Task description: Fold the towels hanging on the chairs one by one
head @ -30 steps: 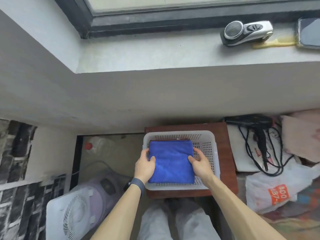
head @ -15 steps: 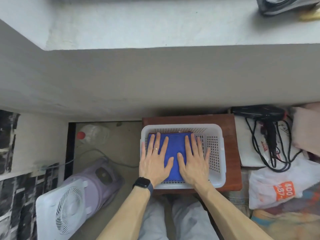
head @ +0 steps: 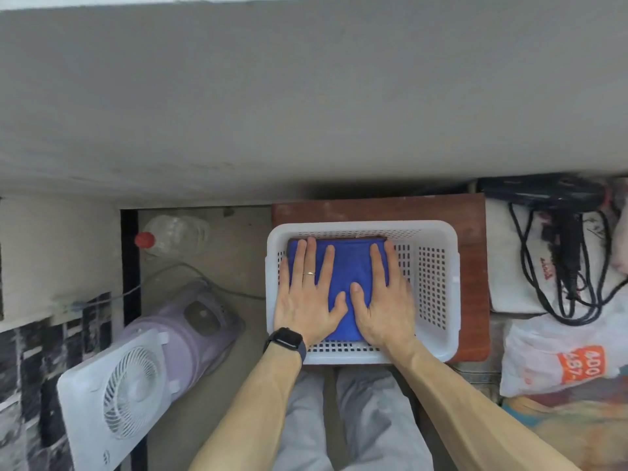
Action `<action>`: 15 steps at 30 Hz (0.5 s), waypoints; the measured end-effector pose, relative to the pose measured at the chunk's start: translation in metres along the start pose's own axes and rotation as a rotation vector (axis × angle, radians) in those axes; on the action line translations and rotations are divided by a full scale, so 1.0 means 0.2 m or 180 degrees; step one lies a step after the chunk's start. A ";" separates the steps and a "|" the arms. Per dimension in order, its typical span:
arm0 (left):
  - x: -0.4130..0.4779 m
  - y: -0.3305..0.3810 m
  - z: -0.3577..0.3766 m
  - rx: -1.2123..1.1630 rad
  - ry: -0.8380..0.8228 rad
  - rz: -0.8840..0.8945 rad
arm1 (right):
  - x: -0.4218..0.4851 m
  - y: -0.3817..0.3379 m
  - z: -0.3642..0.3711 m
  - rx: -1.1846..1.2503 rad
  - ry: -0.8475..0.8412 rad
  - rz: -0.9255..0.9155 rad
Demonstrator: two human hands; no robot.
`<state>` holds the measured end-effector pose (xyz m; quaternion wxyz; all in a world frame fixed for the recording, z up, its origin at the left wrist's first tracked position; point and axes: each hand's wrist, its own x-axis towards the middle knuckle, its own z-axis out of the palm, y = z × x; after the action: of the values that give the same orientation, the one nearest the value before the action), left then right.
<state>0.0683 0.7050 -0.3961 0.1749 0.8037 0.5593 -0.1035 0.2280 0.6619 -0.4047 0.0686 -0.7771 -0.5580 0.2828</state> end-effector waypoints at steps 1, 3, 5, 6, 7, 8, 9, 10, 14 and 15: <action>0.00 0.00 0.00 -0.0003 0.0012 0.0000 | 0.00 0.00 0.00 -0.0058 -0.0004 0.0023; 0.01 0.00 0.00 -0.0018 0.0027 0.0020 | 0.01 0.00 0.00 -0.0112 -0.0021 0.0044; 0.01 0.01 -0.01 -0.0025 -0.0001 0.0015 | 0.01 -0.02 -0.01 -0.0152 -0.0051 0.0056; 0.01 0.01 -0.01 -0.0024 -0.0024 0.0003 | 0.01 -0.03 -0.01 -0.0181 -0.0064 0.0077; 0.02 0.01 -0.01 -0.0029 -0.0056 -0.0008 | 0.01 -0.03 -0.02 -0.0200 -0.0067 0.0100; 0.01 0.01 -0.02 -0.0028 -0.0085 -0.0025 | 0.01 -0.03 -0.03 -0.0204 -0.0082 0.0125; 0.01 0.01 -0.03 -0.0017 -0.0125 -0.0040 | -0.01 -0.04 -0.04 -0.0187 -0.0101 0.0144; 0.00 0.02 -0.06 -0.0006 -0.0188 -0.0047 | -0.02 -0.05 -0.05 -0.0191 -0.0127 0.0137; -0.03 0.03 -0.19 -0.0033 -0.0517 -0.0069 | -0.04 -0.10 -0.14 -0.0238 -0.0329 0.0143; -0.04 0.03 -0.23 -0.0068 -0.0579 -0.0099 | -0.05 -0.10 -0.18 -0.0230 -0.0369 0.0152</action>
<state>0.0701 0.7152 -0.3493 0.2318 0.7803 0.5546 -0.1727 0.2282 0.6676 -0.3641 0.0014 -0.7745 -0.5522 0.3086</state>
